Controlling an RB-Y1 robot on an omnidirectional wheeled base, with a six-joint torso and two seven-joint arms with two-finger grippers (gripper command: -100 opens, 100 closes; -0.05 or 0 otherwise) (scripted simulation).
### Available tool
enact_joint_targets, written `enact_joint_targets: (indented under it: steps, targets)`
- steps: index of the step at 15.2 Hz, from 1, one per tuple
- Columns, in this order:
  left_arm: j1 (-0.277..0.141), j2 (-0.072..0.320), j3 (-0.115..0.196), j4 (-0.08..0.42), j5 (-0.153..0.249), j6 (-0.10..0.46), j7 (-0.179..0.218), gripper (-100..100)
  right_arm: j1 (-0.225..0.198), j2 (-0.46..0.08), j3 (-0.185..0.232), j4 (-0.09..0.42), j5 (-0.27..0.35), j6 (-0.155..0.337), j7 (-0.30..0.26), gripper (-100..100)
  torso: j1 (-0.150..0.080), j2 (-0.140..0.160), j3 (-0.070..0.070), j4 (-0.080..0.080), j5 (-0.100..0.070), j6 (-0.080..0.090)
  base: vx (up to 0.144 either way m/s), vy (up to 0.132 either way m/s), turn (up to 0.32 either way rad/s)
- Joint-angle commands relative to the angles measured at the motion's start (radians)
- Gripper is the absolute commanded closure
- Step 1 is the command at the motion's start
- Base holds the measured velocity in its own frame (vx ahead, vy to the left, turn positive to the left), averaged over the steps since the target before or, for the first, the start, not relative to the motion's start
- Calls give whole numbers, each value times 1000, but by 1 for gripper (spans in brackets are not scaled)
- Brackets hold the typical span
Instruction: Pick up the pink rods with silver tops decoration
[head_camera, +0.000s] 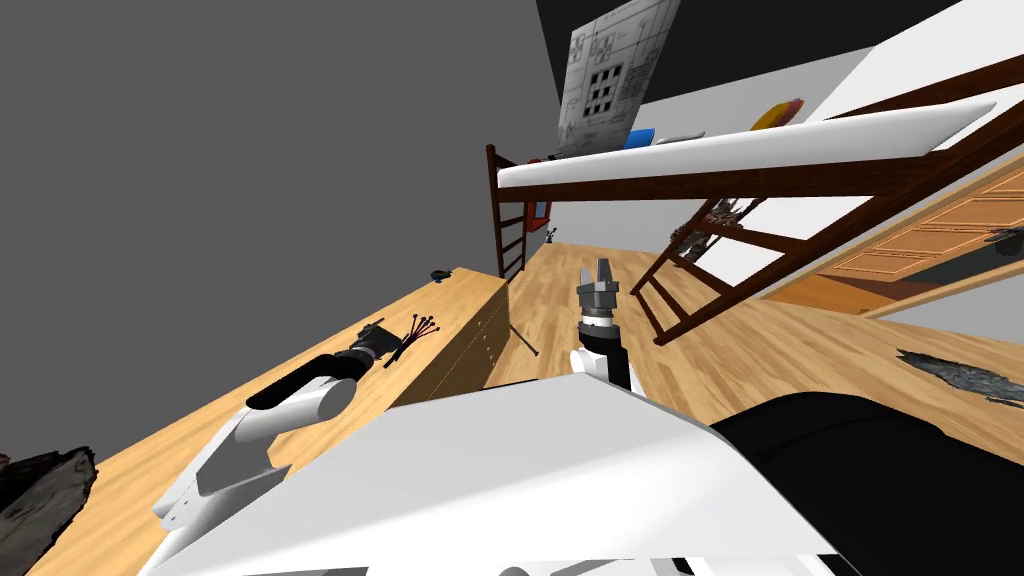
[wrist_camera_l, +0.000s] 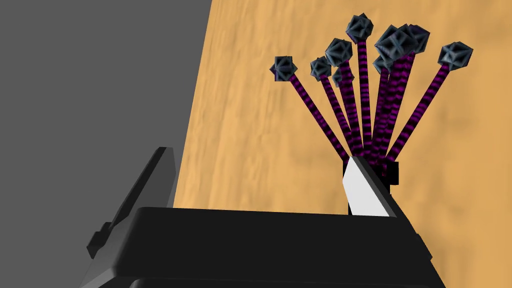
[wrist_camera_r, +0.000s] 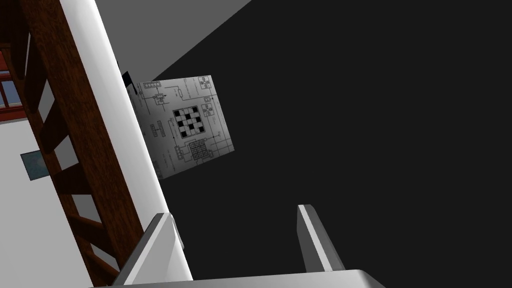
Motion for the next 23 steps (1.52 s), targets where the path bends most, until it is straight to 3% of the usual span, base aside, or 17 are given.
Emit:
enact_joint_targets:
  steps: [1,3,4,6,7,12,15,17,20,22,23]
  targets:
    - [-2,16,15,13,31,50,44,-100,0,0,0,0,0,0,0,0,0,0,0,0,0,0,14,-8,-83]
    - [-2,16,15,13,31,82,44,-100,0,0,0,0,0,0,0,0,0,0,0,0,0,0,13,-5,-48]
    - [-5,28,28,20,55,112,75,-100,0,0,0,0,0,0,0,0,0,0,0,0,0,0,10,-4,-56]
    - [-5,28,28,20,55,137,75,-100,0,0,0,0,0,0,0,0,0,0,0,0,0,0,8,-3,-47]
    - [-7,41,40,28,78,171,105,-100,0,0,0,0,0,0,0,0,0,0,0,0,0,0,9,-6,-58]
    - [-9,52,52,35,100,243,134,-100,0,0,0,0,0,0,0,0,0,0,0,0,0,0,8,-3,-46]
    - [-14,74,74,49,142,316,189,-100,0,0,0,0,0,0,0,0,0,0,0,0,0,0,10,-5,-61]
    - [-14,74,74,49,142,341,189,-100,0,0,0,0,0,0,0,0,0,0,0,0,0,0,12,-2,-42]
    - [-17,94,94,61,180,410,239,-100,0,0,0,0,0,0,0,0,0,0,0,0,0,0,11,-2,-55]
    - [-17,94,94,61,180,431,239,-100,0,0,0,0,0,0,0,0,0,0,0,0,0,0,12,0,-39]
    - [-19,102,104,67,197,465,261,-100,0,0,0,0,0,0,0,0,0,0,0,0,0,0,10,-1,-47]
